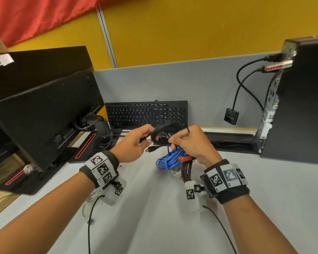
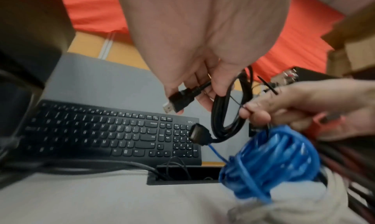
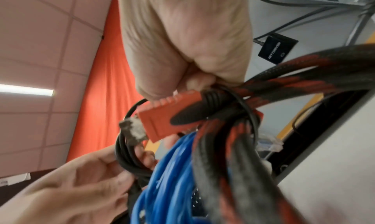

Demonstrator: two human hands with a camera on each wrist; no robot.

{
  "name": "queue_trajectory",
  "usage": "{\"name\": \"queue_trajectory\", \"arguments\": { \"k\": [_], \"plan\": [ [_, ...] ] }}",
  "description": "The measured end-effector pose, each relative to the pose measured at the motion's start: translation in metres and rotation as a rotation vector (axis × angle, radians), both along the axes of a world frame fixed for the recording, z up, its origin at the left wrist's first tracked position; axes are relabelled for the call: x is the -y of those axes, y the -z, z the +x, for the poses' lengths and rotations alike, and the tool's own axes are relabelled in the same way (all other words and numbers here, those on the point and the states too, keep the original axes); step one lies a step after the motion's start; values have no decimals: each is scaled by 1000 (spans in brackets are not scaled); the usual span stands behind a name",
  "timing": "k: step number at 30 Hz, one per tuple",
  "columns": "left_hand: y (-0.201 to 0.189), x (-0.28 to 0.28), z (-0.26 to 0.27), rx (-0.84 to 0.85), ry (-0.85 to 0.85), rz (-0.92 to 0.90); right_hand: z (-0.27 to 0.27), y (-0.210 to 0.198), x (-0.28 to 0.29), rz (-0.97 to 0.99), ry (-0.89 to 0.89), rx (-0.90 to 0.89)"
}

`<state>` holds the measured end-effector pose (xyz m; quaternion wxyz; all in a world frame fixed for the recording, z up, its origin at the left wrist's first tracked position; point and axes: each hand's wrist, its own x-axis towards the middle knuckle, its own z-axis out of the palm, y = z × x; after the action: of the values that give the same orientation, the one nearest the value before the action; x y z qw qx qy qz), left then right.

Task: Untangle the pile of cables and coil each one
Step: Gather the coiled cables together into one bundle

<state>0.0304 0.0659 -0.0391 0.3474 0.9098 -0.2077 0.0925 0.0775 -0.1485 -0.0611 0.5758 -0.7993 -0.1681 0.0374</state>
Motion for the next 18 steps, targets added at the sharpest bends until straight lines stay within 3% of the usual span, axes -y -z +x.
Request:
{"name": "queue_trajectory", "arguments": {
  "k": [2, 4, 6, 11, 13, 18],
  "plan": [
    [6, 0, 1, 47, 6, 167, 0, 1, 1, 66, 13, -8],
    [10, 1, 2, 14, -8, 202, 2, 2, 2, 73, 23, -4],
    [8, 4, 4, -90, -25, 65, 4, 5, 1, 59, 23, 3],
    [-7, 18, 14, -294, -119, -544, 4, 5, -3, 25, -3, 24],
    [-8, 25, 15, -235, -162, -578, 3, 6, -4, 8, -3, 35],
    [-10, 35, 18, -48, -167, -467, 1, 5, -4, 21, -10, 74]
  ]
}}
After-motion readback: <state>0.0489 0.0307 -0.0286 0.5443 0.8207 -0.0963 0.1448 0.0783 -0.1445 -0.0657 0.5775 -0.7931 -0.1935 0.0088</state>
